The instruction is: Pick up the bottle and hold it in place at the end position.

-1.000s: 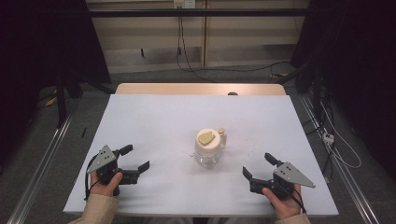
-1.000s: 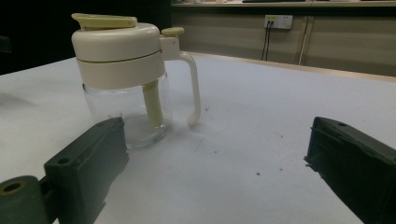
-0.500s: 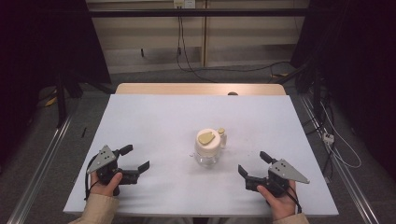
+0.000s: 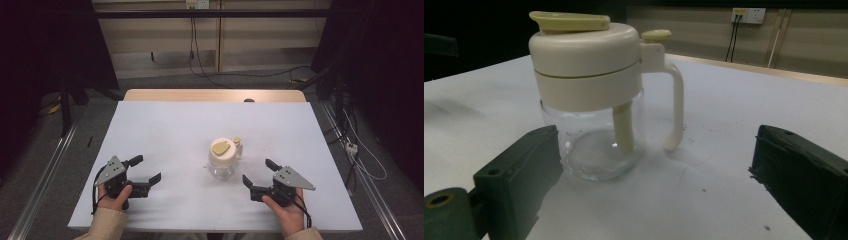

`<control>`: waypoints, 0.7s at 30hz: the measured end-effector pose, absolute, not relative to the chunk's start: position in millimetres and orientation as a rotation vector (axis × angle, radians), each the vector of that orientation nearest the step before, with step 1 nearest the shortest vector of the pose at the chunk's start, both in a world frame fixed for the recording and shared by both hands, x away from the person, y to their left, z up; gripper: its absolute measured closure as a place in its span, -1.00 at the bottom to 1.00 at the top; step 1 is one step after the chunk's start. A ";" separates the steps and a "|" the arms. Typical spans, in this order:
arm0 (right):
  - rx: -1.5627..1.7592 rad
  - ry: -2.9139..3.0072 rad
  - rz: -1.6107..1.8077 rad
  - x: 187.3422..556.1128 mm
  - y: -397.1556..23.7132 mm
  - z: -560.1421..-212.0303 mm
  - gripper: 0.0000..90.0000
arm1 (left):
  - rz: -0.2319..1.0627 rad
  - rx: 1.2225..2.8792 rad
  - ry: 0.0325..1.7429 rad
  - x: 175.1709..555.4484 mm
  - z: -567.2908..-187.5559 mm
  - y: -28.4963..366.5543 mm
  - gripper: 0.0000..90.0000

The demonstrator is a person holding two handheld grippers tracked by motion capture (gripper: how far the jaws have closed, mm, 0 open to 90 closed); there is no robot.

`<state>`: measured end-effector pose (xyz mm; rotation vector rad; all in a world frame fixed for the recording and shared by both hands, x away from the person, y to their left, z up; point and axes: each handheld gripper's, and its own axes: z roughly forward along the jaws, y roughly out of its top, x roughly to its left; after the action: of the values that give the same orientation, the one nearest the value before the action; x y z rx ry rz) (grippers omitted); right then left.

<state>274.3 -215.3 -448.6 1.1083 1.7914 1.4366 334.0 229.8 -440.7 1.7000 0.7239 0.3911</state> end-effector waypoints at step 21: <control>1.102 1.826 1.492 295.1 -184.4 -445.2 -0.87 | 0.390 1.698 0.722 333.2 -440.9 231.6 -0.92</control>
<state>295.1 -184.4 -445.2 1.1022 1.8262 1.4917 333.2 231.6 -440.9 1.6983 0.7220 0.3899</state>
